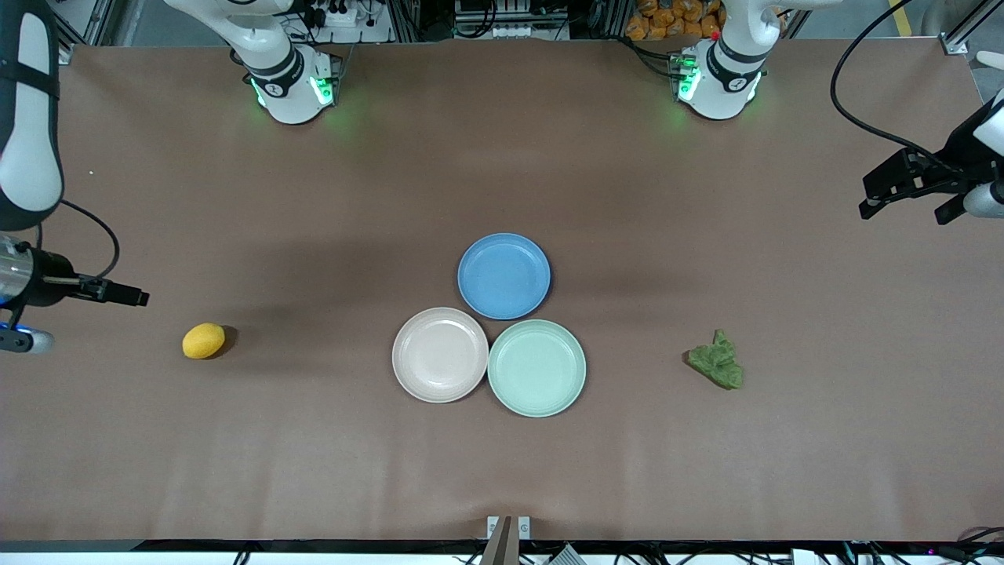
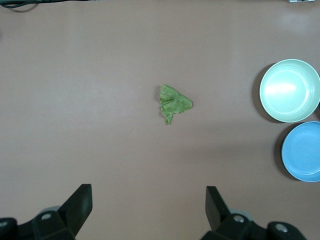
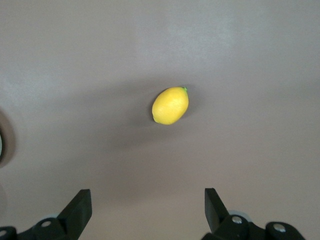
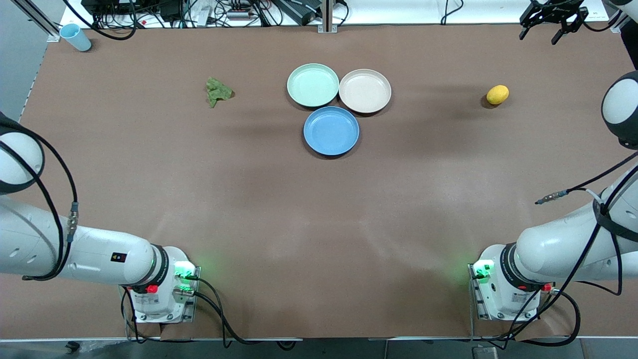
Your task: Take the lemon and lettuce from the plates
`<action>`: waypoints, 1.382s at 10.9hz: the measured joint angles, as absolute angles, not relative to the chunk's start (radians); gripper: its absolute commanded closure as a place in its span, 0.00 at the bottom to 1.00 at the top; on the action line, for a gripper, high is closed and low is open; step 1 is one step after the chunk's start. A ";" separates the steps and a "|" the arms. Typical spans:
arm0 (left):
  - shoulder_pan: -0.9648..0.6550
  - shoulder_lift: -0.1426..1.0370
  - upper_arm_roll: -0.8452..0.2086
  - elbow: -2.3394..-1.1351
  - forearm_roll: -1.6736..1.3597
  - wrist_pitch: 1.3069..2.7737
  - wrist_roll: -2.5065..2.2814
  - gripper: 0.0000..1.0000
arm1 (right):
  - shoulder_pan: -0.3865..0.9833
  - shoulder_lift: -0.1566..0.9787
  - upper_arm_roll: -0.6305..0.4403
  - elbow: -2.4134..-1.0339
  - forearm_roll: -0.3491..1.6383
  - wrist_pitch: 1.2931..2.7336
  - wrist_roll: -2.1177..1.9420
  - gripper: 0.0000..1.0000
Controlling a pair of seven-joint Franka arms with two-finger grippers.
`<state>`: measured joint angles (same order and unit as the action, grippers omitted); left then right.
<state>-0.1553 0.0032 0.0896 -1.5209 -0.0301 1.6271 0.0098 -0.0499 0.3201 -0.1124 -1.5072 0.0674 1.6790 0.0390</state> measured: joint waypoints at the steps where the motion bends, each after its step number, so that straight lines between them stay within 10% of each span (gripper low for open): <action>1: -0.154 0.001 0.091 -1.521 -0.030 1.627 0.010 0.00 | -0.050 0.305 -0.112 -1.500 0.060 1.657 0.040 0.00; 15: -0.152 -0.001 0.094 -1.521 -0.030 1.598 0.010 0.00 | -0.005 0.195 -0.094 -1.321 0.042 1.400 0.101 0.00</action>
